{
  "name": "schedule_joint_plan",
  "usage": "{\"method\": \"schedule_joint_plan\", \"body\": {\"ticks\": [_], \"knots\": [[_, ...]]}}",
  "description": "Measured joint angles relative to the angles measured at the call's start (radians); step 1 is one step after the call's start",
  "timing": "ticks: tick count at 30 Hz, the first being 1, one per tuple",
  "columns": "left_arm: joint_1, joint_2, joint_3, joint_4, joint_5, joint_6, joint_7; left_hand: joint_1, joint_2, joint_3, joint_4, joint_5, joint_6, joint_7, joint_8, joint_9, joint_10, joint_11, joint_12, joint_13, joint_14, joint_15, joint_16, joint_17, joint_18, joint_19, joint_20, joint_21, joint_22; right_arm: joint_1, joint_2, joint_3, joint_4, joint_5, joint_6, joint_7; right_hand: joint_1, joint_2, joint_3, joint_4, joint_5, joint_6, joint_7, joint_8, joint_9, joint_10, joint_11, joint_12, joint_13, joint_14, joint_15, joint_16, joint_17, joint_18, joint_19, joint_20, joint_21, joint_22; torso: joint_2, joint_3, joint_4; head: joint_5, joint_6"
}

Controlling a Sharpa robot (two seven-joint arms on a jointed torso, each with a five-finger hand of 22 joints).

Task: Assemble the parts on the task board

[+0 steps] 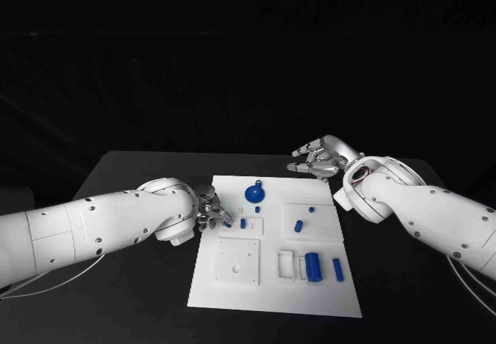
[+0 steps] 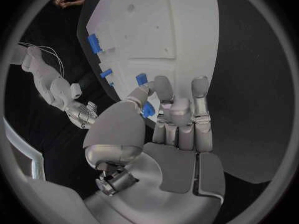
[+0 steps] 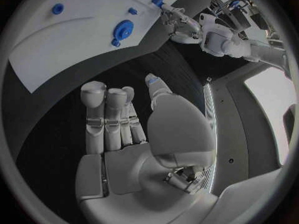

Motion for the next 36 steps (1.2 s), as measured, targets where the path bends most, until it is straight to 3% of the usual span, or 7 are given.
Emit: {"method": "schedule_joint_plan", "body": {"ticks": [13,29,36], "knots": [[0.001,0.004,0.001,0.004,-0.023,0.008,-0.006,0.0,0.0,0.0,0.0,0.001,0.0,0.0,0.003,0.001,0.001,-0.001,0.003,0.002,0.002,0.002,0.004,0.005,0.0,0.0,0.0,0.004,0.001,0.0,0.003,0.0,-0.003,0.001,0.0,0.0,0.0,0.0,0.0,0.0,0.005,0.0,0.0,0.0,0.0,0.0,0.0,0.0,0.0,0.0,0.0,0.0,-0.002,0.0,0.0,0.0,0.0,0.0,0.0,0.0002,0.0007,-0.002,-0.002],[0.001,0.008,0.0,0.008,-0.04,0.011,-0.008,-0.004,0.004,0.015,-0.015,-0.095,0.0,0.0,0.003,0.01,0.001,-0.001,0.014,0.017,0.002,0.002,0.012,0.018,0.0,0.0,0.0,0.006,0.0,0.0,0.004,0.0,-0.004,0.002,0.0,0.001,0.0,0.0,0.0,0.0,0.009,0.0,0.0,0.0,0.0,0.0,0.0,0.0,0.0,0.0,0.0,0.0,-0.002,0.0,0.0,0.0,0.0,0.0,0.0,0.0007,0.0004,-0.004,-0.003],[0.001,0.009,0.0,0.008,-0.042,0.012,-0.007,0.001,-0.001,0.015,-0.015,-0.099,0.0,0.0,0.002,0.01,0.001,-0.001,0.015,0.019,0.002,0.002,0.012,0.021,0.0,0.0,0.0,0.006,0.0,0.0,0.004,0.0,-0.005,0.002,0.0,0.001,0.0,0.0,0.0,0.0,0.009,0.0,0.0,0.0,0.0,0.0,0.0,0.0,-0.001,0.0,0.0,0.0,-0.001,0.0,0.0,0.0,0.0,0.0,0.0,0.0004,0.0006,-0.005,-0.003]]}}
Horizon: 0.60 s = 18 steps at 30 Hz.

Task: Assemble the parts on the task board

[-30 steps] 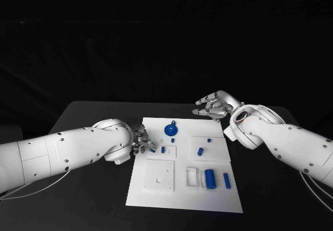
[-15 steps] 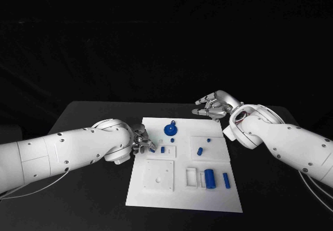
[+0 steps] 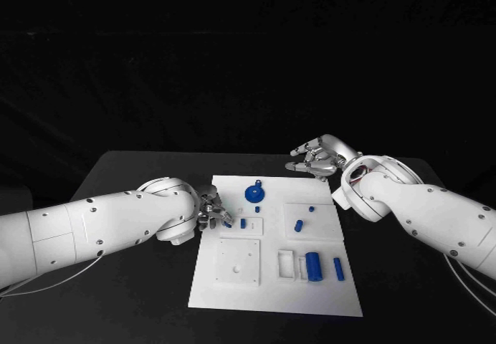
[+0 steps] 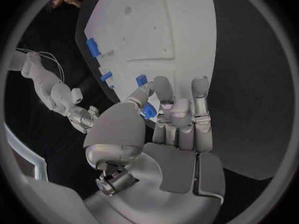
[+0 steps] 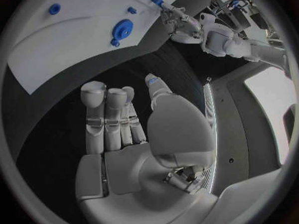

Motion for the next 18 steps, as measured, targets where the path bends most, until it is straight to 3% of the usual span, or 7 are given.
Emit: {"method": "schedule_joint_plan", "body": {"ticks": [3,5,7,18], "knots": [[0.0,0.0,0.0,0.0,-0.002,0.0,0.0,0.007,-0.003,-0.011,0.005,-0.015,0.0,0.0,0.0,0.0,0.0,0.0,0.005,0.003,0.0,0.0,0.005,0.004,0.0,0.0,0.0,0.0,0.0,0.0,0.001,0.0,-0.001,0.0,0.0,0.0,0.0,0.0,0.0,0.0,0.0,0.0,0.0,0.0,0.0,0.0,0.0,0.0,0.0,0.0,0.0,0.0,0.0,0.0,0.0,0.0,0.0,0.0,0.0,-0.0001,0.0001,0.0,0.0],[0.0,0.001,0.0,0.0,-0.003,0.0,0.0,0.019,0.008,-0.023,0.018,-0.069,0.0,0.0,-0.001,-0.002,0.0,0.0,0.005,0.006,0.0,0.0,0.005,0.005,0.0,0.0,0.0,0.0,0.0,0.0,0.001,0.0,-0.001,0.0,0.0,0.0,0.0,0.0,0.0,0.0,0.0,0.0,0.0,0.0,0.0,0.0,0.0,0.0,0.0,0.0,0.0,0.0,0.0,0.0,0.0,0.0,0.0,0.0,0.0,-0.0001,0.0001,0.0,0.0],[0.0,0.001,0.0,0.0,-0.005,0.0,0.0,0.028,0.015,-0.036,0.022,-0.096,0.0,0.0,0.001,-0.002,0.0,0.0,0.005,0.006,0.0,0.0,0.005,0.005,0.0,0.0,0.0,0.0,0.0,0.0,0.001,0.0,-0.001,0.0,0.0,0.0,0.0,0.0,0.0,0.0,0.0,0.0,0.0,0.0,0.0,0.0,0.0,0.0,0.0,0.0,0.0,0.0,0.0,0.0,0.0,0.0,0.0,0.0,0.0,-0.0001,0.0001,0.0,-0.001],[0.0,0.003,0.0,-0.001,-0.016,0.0,0.0,0.049,0.004,-0.061,0.028,-0.105,0.0,0.0,0.006,0.0,0.0,0.0,0.015,0.013,0.002,0.002,0.009,0.014,0.0,0.0,0.0,0.0,0.0,-0.001,0.003,0.0,-0.002,0.001,0.0,0.001,0.0,0.0,0.0,0.0,0.0,0.0,0.0,0.0,0.0,0.0,0.0,0.0,0.0,0.0,0.0,0.0,0.0,0.0,0.0,0.0,0.0,0.0,0.0,-0.0007,-0.0005,-0.002,-0.001]]}}
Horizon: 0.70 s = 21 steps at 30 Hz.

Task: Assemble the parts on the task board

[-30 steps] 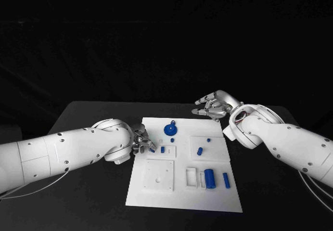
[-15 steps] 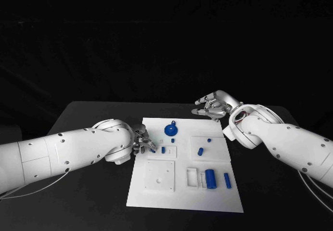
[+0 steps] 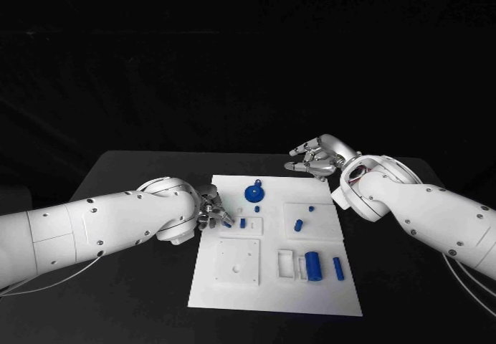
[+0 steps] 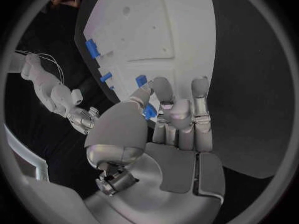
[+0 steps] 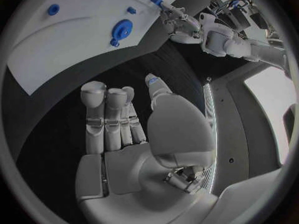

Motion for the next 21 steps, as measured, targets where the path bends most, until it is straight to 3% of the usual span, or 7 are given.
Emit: {"method": "schedule_joint_plan", "body": {"ticks": [18,21], "knots": [[-0.001,0.002,-0.001,-0.001,-0.013,0.003,0.002,0.007,-0.006,-0.028,0.04,-0.004,0.005,-0.001,0.002,0.0,0.006,0.001,0.0,0.004,0.002,0.002,0.002,0.004,0.0,0.0,0.0,0.0,0.0,-0.001,0.003,0.0,-0.001,0.001,0.0,0.001,0.0,0.0,0.0,0.0,0.0,0.0,0.0,0.0,0.0,0.0,0.0,0.0,0.0,0.0,0.0,0.0,-0.002,0.0,0.0,0.0,0.0,0.0,0.0,0.0002,0.0004,-0.001,0.002],[-0.001,0.003,-0.001,-0.001,-0.014,0.003,0.002,0.001,-0.011,-0.026,0.042,0.009,0.008,-0.001,0.002,0.0,0.007,0.0,0.0,0.005,0.002,0.002,0.002,0.005,0.0,0.0,0.0,0.0,0.0,-0.001,0.003,0.0,-0.001,0.001,0.0,0.001,0.0,0.0,0.0,0.0,0.0,0.0,0.0,0.0,0.0,0.0,0.0,0.0,0.0,0.0,0.0,0.0,-0.002,0.0,0.0,0.0,0.0,0.0,0.0,0.0002,0.0004,-0.001,0.002]]}}
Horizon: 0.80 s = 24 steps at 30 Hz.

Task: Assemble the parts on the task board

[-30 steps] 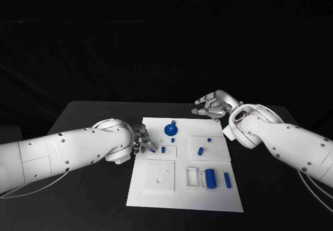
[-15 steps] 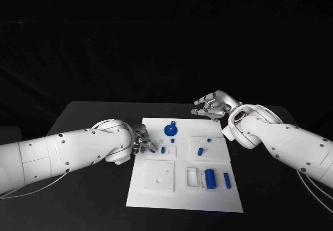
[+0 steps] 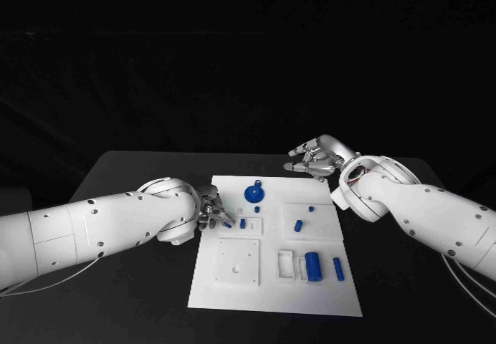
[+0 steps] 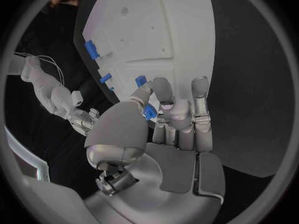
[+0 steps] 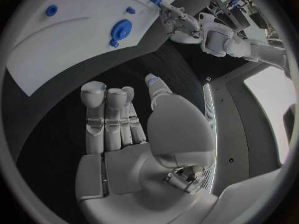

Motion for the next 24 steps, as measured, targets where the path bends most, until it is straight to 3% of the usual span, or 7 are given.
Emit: {"method": "schedule_joint_plan", "body": {"ticks": [10,18,24], "knots": [[-0.002,0.004,-0.001,0.001,0.0,0.006,0.003,-0.016,-0.016,0.002,0.011,0.023,0.026,-0.009,-0.001,-0.002,0.006,-0.005,0.0,0.0,0.0,0.0,0.0,0.001,0.0,0.0,0.0,0.0,0.001,0.0,0.0,0.0,0.0,0.0,0.0,0.0,0.0,0.0,0.0,0.0,0.0,0.0,0.0,0.0,0.0,0.0,0.0,0.0,0.0,0.0,0.0,0.0,0.0,0.0,0.0,0.0,0.0,0.0,0.0,0.0003,0.0002,0.0,0.0],[-0.002,0.004,-0.001,0.0,0.001,0.008,0.005,-0.015,-0.024,0.031,-0.011,0.112,0.028,-0.01,-0.002,0.0,0.009,-0.002,0.0,0.001,0.0,0.0,0.0,0.002,0.0,-0.002,0.002,0.0,0.001,0.0,0.001,0.0,-0.001,0.001,0.0,0.001,0.0,0.0,0.0,0.0,0.0,0.0,0.0,0.0,0.0,0.0,0.0,0.0,0.0,0.0,0.0,0.0,0.0,0.0,0.0,0.0,0.0,0.0,0.0,0.0002,0.0004,-0.001,0.0],[-0.003,0.004,-0.001,-0.001,0.001,0.01,0.007,-0.018,-0.021,0.032,-0.011,0.13,0.031,-0.008,-0.002,0.001,0.009,-0.001,0.0,0.0,0.0,0.0,0.0,-0.001,0.0,-0.004,0.004,0.0,0.0,-0.001,0.001,0.0,-0.002,0.001,0.0,0.001,0.0,0.0,0.0,0.0,0.0,0.0,0.0,0.0,0.0,0.0,0.0,0.0,0.0,0.0,0.0,0.0,0.0,0.0,0.0,0.0,0.0,0.001,0.0,-0.0001,0.0005,-0.001,0.0]]}}
